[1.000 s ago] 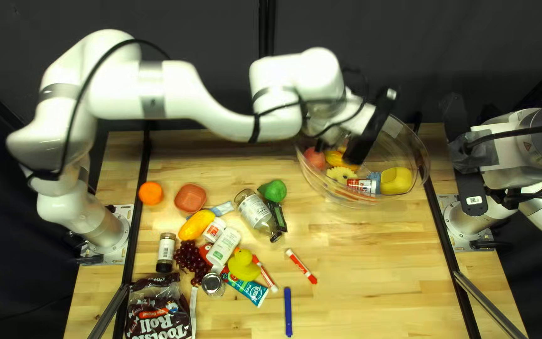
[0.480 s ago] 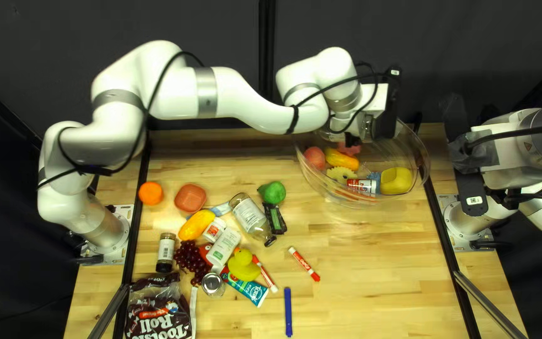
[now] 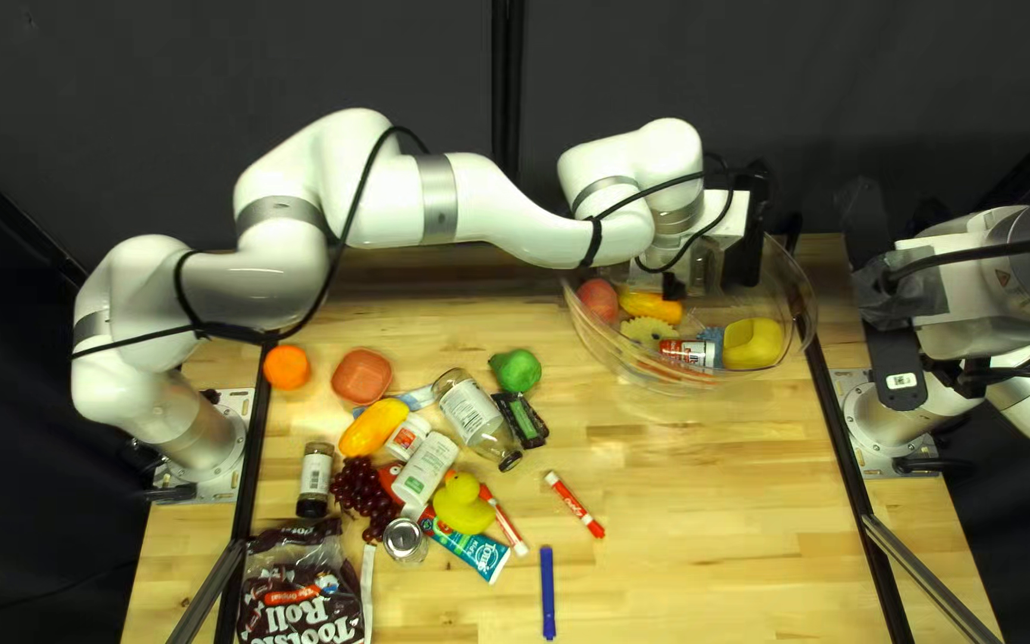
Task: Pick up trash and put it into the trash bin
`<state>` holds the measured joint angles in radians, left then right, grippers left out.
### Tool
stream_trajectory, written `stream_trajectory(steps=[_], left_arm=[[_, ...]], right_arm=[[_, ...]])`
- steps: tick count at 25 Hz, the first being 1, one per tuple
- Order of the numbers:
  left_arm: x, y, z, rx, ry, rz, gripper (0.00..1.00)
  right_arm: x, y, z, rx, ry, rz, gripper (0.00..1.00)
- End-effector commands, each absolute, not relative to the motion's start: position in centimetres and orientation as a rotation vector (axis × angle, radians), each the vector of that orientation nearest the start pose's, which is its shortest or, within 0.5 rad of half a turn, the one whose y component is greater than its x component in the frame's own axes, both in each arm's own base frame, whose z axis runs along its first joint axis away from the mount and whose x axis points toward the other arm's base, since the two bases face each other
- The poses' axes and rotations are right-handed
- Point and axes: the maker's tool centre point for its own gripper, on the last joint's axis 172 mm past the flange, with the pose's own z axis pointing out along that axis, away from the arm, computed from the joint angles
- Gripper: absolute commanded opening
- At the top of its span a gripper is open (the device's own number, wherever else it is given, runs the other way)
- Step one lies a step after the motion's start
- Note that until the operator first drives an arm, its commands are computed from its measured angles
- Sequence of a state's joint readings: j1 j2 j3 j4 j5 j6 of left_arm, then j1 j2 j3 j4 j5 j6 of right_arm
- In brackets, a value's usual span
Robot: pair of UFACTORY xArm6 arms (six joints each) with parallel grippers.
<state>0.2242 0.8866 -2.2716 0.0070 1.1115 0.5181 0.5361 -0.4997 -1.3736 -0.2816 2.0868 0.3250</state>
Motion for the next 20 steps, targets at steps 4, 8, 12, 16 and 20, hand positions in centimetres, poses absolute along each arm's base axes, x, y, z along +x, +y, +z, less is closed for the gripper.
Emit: stream_trajectory(steps=[4, 8, 12, 16, 20], left_arm=[[71.9, 13.4, 19.0, -3.033, 0.513, -0.337, 1.00], [69.2, 8.6, 20.2, -3.081, 0.634, -0.301, 1.00], [64.9, 2.8, 20.3, -3.107, 0.846, -0.252, 1.00], [60.6, -3.1, 18.9, -3.104, 1.125, -0.190, 1.00], [57.9, -5.9, 17.3, -3.076, 1.292, -0.137, 1.00]], right_arm=[[23.5, 5.2, 45.0, -3.458, -0.169, 0.148, 1.00], [23.5, 5.2, 45.0, -3.458, -0.169, 0.148, 1.00], [23.5, 5.2, 45.0, -3.458, -0.169, 0.148, 1.00], [23.5, 5.2, 45.0, -3.458, -0.169, 0.148, 1.00], [23.5, 5.2, 45.0, -3.458, -0.169, 0.148, 1.00]])
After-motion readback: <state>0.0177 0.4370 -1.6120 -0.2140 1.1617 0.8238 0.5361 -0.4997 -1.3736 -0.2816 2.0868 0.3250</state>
